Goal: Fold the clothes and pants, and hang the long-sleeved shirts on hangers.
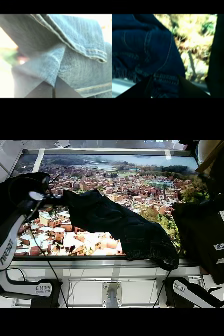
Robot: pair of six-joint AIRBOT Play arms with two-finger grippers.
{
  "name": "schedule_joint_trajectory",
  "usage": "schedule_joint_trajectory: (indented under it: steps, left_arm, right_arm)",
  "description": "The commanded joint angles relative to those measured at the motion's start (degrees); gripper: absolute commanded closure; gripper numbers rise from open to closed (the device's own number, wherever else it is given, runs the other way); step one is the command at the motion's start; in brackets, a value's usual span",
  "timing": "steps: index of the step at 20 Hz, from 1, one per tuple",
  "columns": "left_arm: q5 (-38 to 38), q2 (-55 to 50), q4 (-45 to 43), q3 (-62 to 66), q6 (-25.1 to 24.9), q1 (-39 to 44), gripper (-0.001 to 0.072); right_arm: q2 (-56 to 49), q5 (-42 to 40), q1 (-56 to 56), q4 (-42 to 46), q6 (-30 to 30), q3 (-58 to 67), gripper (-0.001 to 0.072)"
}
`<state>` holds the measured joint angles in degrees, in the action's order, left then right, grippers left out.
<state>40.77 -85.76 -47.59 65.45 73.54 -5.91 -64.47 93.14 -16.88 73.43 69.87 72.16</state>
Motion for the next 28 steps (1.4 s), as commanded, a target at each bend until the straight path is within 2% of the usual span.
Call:
schedule_joint_trajectory:
  steps: [1,3,4,10,13,20,28]
  left_arm:
    - [8.52,7.48,-5.86,0.15,-0.33,-8.5,0.0693]
    - [12.76,12.66,-12.26,0.13,-0.28,-14.36,0.0694]
    - [14.53,15.28,-14.4,0.13,-0.22,-17.84,0.0693]
    - [25.22,23.56,-15.02,0.07,-0.13,-38.56,0.0694]
    - [29.31,23.67,-16.26,-0.46,-1.14,-44.65,0.0694]
    - [30.69,23.56,-20.98,-0.48,-0.96,-49.86,0.0694]
    - [30.8,23.56,-20.96,-0.48,-0.94,-49.88,0.0693]
  right_arm:
    - [0.24,0.79,-0.39,1.55,-1.6,-13.92,0.0353]
    - [0.24,-1.38,-0.39,1.51,-2.03,-21.88,0.0325]
    - [0.24,-2.64,-0.39,1.36,-2.01,-24.3,0.0243]
    - [0.13,-7.58,-0.35,-0.09,-1.79,-26.36,0.0225]
    - [0.13,-11.39,-0.35,0.31,-1.81,-26.38,0.0225]
    - [0.11,-12.11,-0.35,0.33,-1.84,-29.18,0.0226]
    - [-4.31,-20.22,-0.35,-6.21,-5.11,-35.52,0.0228]
